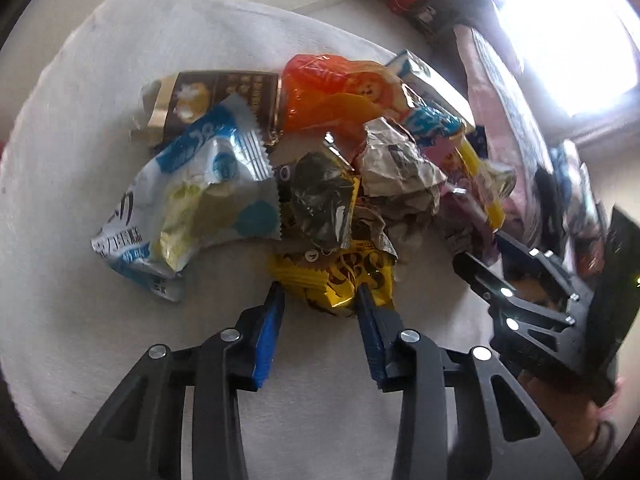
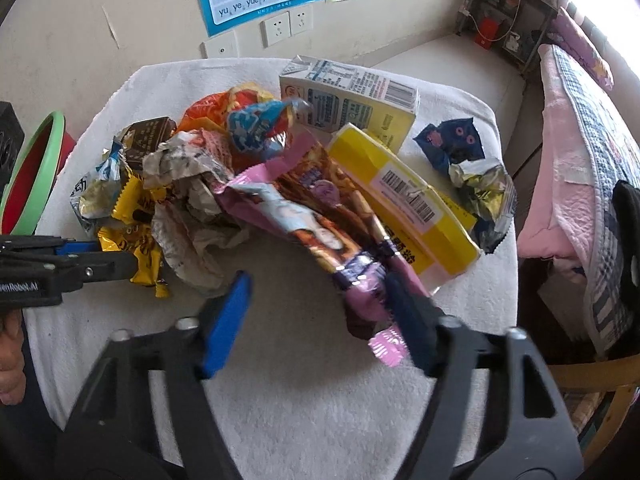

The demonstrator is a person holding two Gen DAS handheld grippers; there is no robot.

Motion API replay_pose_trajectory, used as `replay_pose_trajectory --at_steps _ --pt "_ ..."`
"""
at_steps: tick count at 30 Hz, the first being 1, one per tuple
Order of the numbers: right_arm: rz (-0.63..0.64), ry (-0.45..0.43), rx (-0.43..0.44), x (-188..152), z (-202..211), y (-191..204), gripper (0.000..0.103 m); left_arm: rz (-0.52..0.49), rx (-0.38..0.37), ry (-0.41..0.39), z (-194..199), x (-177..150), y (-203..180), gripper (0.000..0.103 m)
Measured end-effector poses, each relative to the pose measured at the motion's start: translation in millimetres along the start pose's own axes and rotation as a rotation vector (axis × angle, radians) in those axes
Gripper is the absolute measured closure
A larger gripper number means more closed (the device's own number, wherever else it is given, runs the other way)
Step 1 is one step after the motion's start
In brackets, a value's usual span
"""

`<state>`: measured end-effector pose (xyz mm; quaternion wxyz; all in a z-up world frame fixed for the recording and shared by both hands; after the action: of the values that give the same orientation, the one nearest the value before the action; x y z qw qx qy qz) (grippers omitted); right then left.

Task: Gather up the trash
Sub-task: 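Grasp a yellow wrapper with the left tool while the right tool grasps a pink snack bag, then carry the yellow wrapper and pink snack bag over the red bucket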

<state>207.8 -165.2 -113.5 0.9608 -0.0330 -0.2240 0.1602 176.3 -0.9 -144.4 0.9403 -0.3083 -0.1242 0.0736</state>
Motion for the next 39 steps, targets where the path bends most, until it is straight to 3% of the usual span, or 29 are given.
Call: replay_pose_trajectory --at_steps 3,12,19,29,39 --pt "-0.028 0.013 0.001 -2 -3 -6 0.077 0.029 -0.045 -0.015 5 -5 3 0.070" --pt "-0.060 0.004 0.054 -13 14 -10 0.088 -0.008 -0.066 -0.047 25 -14 -7 0.072" --pt "-0.101 -0.012 0.091 -23 40 -7 0.088 -0.110 0.024 -0.066 43 -22 -21 0.072" --pt "-0.117 -0.103 0.134 -5 85 5 0.088 -0.258 0.113 -0.130 88 -19 -45 0.072" --pt "-0.110 -0.144 0.191 15 109 28 0.088 -0.238 0.123 -0.213 123 -16 -45 0.072"
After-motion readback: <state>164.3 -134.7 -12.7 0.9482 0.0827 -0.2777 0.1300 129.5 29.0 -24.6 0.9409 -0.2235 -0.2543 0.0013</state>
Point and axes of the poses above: each gripper's, at about its wrist camera, not at the fingertips, and z roughly against the way its jaws point, y to its left, x to its top, the point moved 6 cm from there along -z, roughly the way its jaws point, and after that the axes turned 8 degrees about -x, right-handed, at the moved point
